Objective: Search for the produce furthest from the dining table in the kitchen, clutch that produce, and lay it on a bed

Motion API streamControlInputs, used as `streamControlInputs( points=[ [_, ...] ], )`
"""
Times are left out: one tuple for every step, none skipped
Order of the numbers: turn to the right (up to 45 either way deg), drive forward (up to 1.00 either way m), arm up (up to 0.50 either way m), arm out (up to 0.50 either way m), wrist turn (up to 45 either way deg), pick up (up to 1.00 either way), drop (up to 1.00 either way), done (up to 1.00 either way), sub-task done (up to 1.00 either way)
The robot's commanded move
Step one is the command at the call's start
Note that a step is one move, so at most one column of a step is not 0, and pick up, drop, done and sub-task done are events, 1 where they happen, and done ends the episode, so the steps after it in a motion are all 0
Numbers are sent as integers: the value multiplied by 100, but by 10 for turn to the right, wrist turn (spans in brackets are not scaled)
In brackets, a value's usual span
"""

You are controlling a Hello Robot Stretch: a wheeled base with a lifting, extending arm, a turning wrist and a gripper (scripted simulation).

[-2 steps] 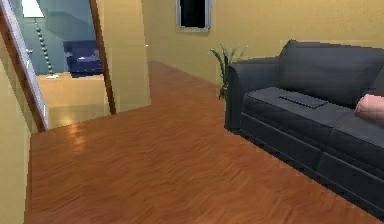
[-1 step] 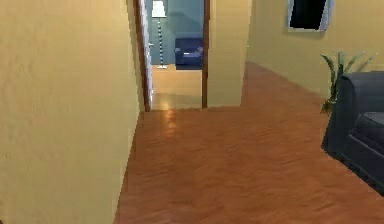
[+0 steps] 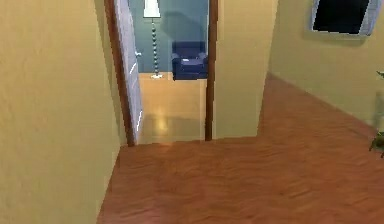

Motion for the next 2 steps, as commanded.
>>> streamControlInputs(
  points=[
    [-30,0,0,0,0,0,0,0,0],
    [0,100,0,0,0,0,0,0,0]
  ],
)
